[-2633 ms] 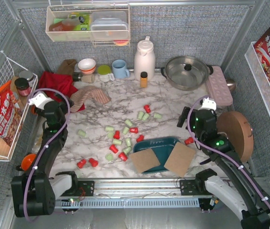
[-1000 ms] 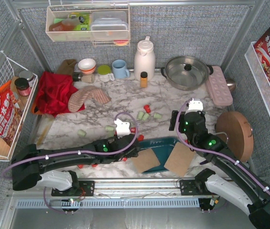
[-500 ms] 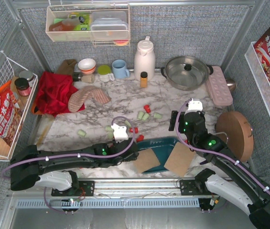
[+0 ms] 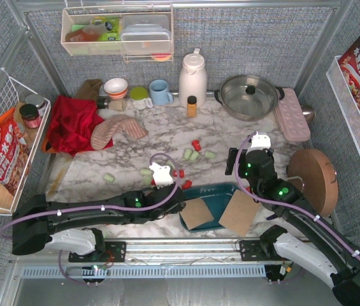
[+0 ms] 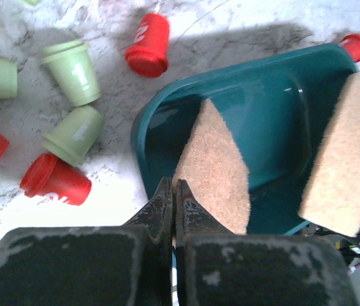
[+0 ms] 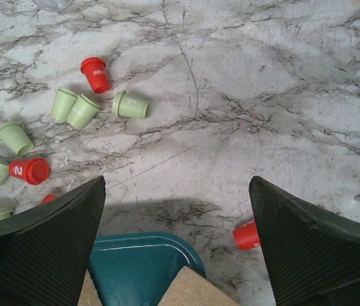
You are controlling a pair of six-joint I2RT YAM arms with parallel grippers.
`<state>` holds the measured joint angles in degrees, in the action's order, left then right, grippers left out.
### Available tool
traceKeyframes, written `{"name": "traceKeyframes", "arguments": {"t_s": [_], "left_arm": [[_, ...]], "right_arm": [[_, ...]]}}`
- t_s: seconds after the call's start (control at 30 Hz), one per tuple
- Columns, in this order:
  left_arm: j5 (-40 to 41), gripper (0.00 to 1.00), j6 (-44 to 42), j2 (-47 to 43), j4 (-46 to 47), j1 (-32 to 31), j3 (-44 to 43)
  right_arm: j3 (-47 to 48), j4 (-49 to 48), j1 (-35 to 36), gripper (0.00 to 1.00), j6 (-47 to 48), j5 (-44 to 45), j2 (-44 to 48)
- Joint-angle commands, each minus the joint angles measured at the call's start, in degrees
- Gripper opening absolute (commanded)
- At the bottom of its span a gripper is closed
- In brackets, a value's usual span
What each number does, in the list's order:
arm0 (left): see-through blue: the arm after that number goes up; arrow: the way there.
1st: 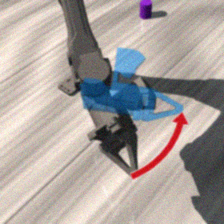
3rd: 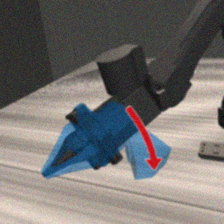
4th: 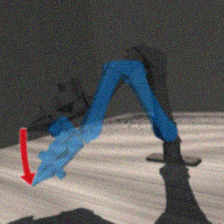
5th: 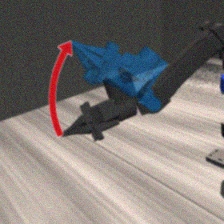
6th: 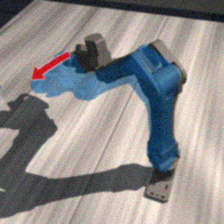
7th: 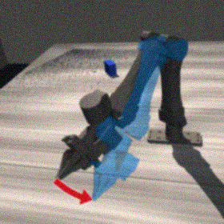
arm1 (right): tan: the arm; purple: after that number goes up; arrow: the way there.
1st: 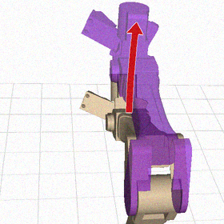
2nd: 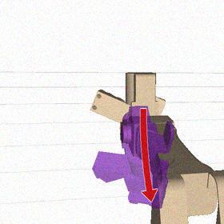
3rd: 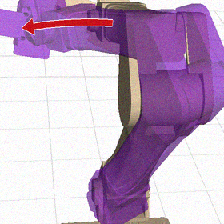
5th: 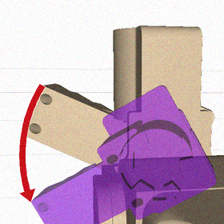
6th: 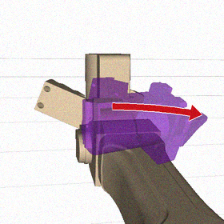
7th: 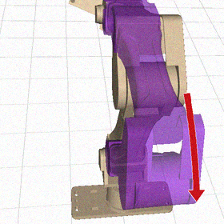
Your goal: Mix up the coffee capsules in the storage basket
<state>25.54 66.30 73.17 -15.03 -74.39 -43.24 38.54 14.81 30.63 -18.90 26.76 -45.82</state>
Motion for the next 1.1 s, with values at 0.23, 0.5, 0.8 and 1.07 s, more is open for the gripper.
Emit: {"name": "traceKeyframes", "arguments": {"t_s": [0.23,0.5,0.8,1.07], "left_arm": [[11.77,0.00,-18.07,-2.89,8.80,-0.07,-3.50],[13.71,0.00,-54.95,-1.60,39.10,1.21,-1.22],[-8.21,0.00,-63.90,-5.91,46.46,6.38,4.08],[-19.33,0.00,-77.12,-9.82,38.23,9.28,3.95]], "right_arm": [[0.13,-3.81,0.13,0.99,3.16,-4.08,1.79],[-5.96,-16.28,0.13,0.99,11.10,-18.37,4.60],[-6.50,-20.96,0.13,0.99,16.31,-28.38,4.95],[1.45,-19.49,-0.05,0.84,23.35,-47.26,-2.18]]}}
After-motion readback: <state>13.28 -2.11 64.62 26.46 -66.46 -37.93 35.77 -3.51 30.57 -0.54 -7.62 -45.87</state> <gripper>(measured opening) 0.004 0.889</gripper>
